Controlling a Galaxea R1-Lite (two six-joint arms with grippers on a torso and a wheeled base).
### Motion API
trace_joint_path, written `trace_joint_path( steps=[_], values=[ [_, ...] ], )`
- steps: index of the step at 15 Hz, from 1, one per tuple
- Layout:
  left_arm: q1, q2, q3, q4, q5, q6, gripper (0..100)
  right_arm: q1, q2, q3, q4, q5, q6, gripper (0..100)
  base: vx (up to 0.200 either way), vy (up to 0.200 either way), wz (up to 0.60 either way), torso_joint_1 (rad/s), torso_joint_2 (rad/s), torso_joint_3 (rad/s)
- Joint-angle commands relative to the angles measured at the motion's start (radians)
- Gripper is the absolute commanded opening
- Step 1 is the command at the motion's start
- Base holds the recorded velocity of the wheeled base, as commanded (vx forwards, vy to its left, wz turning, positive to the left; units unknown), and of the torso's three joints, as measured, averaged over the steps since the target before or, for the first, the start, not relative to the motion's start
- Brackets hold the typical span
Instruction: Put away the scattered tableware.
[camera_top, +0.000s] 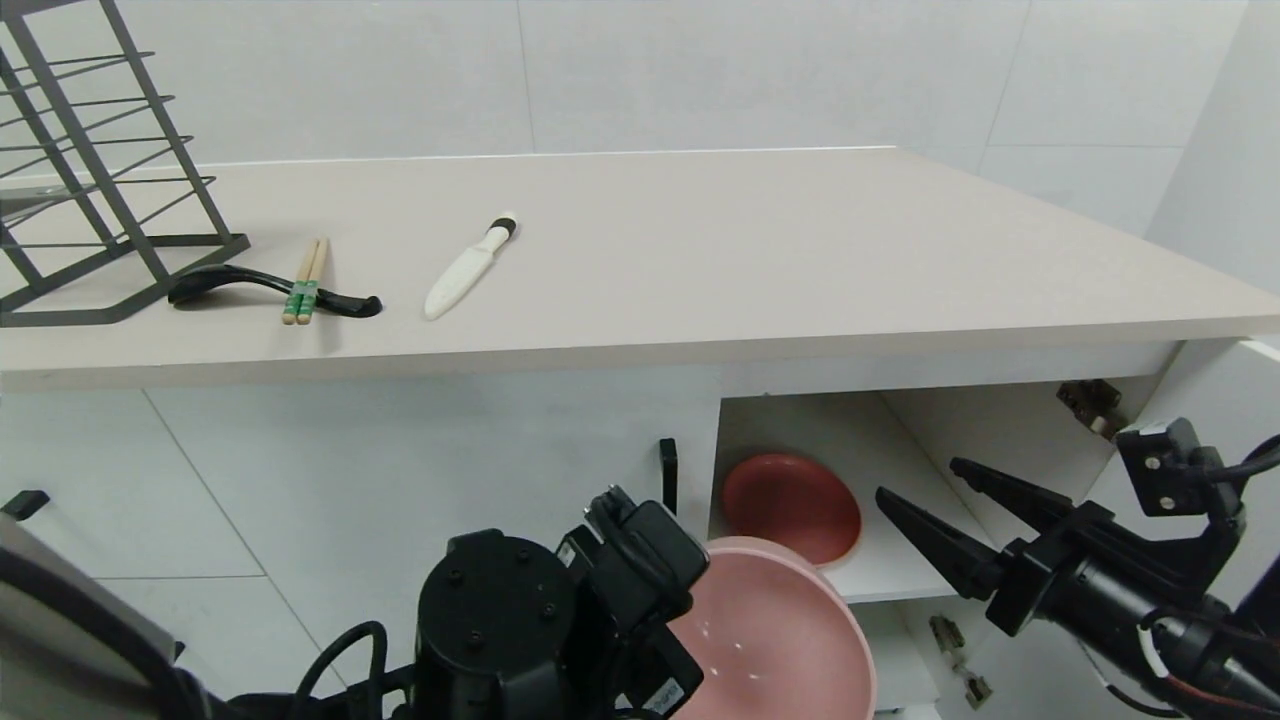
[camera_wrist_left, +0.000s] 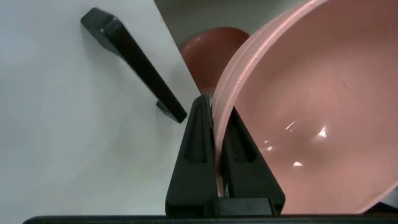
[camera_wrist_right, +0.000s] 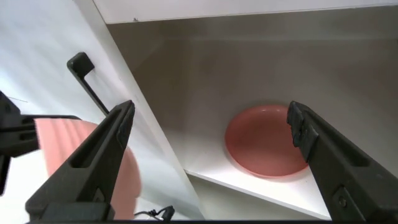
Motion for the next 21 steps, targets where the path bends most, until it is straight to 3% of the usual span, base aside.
trace_joint_path(
  steps=[1, 5, 8, 12, 16, 18, 21],
  values=[
    [-0.026, 0.066, -0.050, -0.001, 0.064, 0.000, 0, 0.001, -0.002, 0.000, -0.001, 0.000, 0.000, 100, 0.000, 0.000, 0.00, 0.000, 0.00, 0.000],
    [-0.078, 0.153, -0.156, -0.009, 0.117, -0.003, 0, 0.001, -0.013, 0.000, -0.001, 0.000, 0.000, 100, 0.000, 0.000, 0.00, 0.000, 0.00, 0.000],
    [-0.101, 0.244, -0.249, -0.011, 0.297, -0.005, 0, -0.001, -0.027, 0.000, -0.001, 0.002, -0.002, 100, 0.000, 0.000, 0.00, 0.000, 0.00, 0.000],
    [-0.121, 0.305, -0.366, -0.011, 0.384, -0.005, 0, 0.001, -0.040, 0.000, 0.047, 0.000, -0.002, 100, 0.000, 0.000, 0.00, 0.000, 0.00, 0.000],
    [-0.135, 0.359, -0.469, -0.011, 0.462, -0.011, 0, -0.001, -0.089, 0.000, 0.157, 0.000, -0.003, 100, 0.000, 0.000, 0.00, 0.000, 0.00, 0.000],
    [-0.134, 0.363, -0.496, -0.023, 0.475, -0.014, 0, -0.015, -0.086, 0.000, 0.174, 0.000, -0.003, 100, 0.000, 0.000, 0.00, 0.000, 0.00, 0.000],
    [-0.132, 0.363, -0.499, -0.094, 0.472, -0.003, 0, -0.116, -0.053, 0.000, 0.171, 0.000, -0.023, 100, 0.000, 0.000, 0.00, 0.000, 0.00, 0.000]
  ],
)
